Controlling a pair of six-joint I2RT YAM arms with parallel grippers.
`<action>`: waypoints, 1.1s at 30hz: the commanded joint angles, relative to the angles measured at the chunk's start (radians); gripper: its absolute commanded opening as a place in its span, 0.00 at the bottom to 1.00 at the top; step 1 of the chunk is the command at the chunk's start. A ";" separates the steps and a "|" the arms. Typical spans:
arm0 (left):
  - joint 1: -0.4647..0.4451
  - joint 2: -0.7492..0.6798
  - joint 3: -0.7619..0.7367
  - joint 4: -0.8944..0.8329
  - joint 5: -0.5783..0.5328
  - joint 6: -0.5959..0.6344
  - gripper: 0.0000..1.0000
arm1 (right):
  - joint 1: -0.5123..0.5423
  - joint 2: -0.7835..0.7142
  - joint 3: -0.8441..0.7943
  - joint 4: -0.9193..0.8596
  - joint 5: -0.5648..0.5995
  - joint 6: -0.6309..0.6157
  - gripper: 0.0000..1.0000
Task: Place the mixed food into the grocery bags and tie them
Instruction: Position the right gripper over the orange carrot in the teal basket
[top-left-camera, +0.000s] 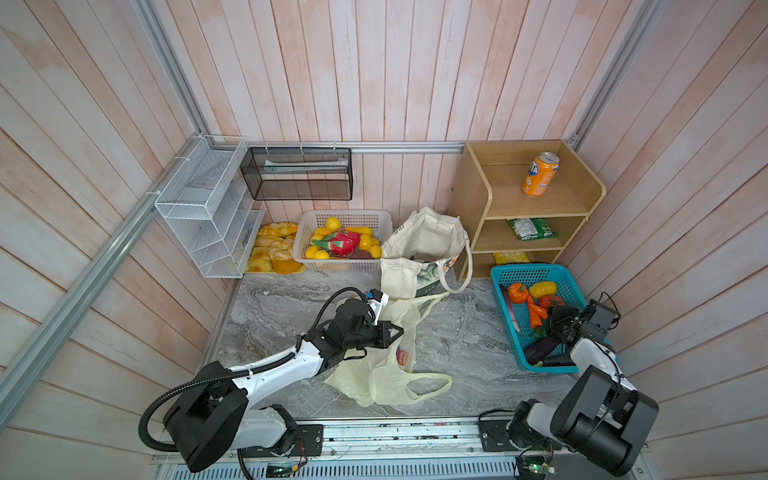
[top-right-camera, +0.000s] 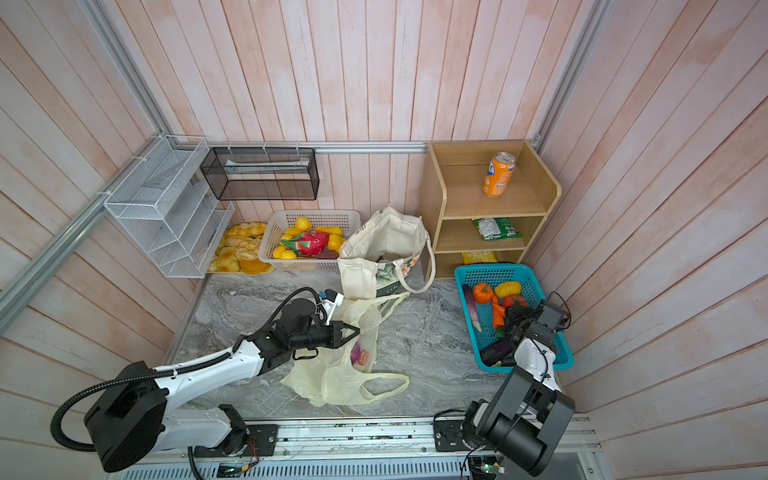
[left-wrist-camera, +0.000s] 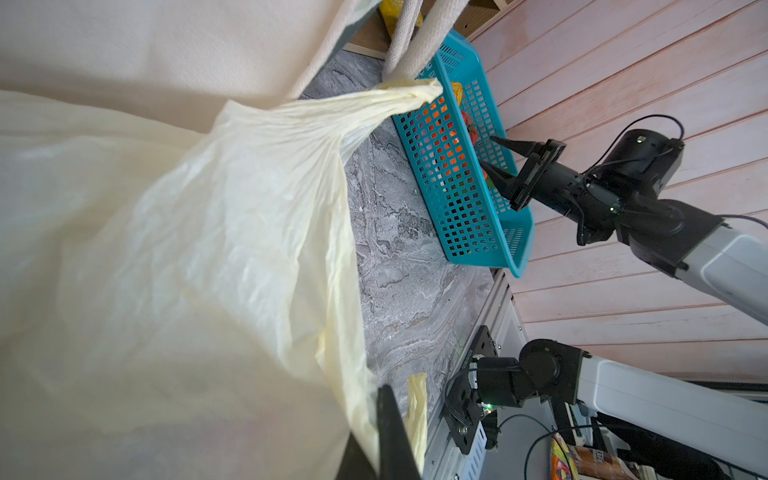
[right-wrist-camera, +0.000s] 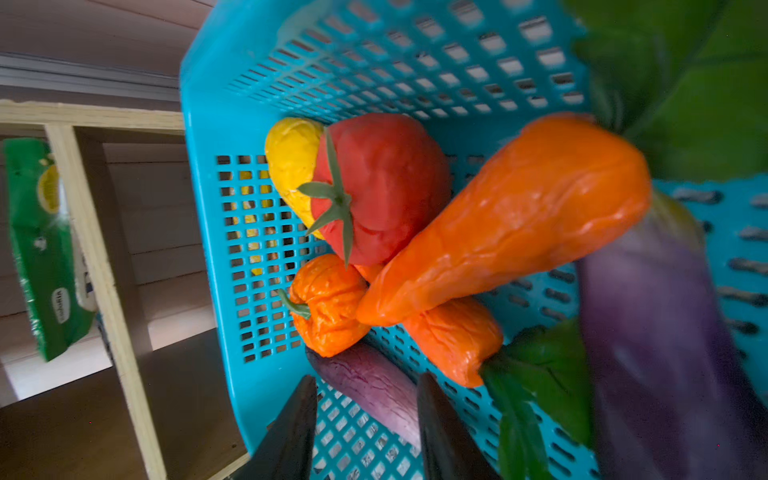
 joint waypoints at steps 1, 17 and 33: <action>0.004 0.007 0.027 0.000 0.007 0.011 0.00 | 0.005 0.042 0.018 0.008 -0.004 0.004 0.45; 0.004 0.009 0.040 -0.013 -0.001 0.017 0.00 | 0.005 0.240 0.051 0.108 0.011 -0.015 0.40; 0.004 0.030 0.055 -0.014 0.004 0.016 0.00 | 0.034 0.095 0.029 0.156 -0.053 -0.010 0.00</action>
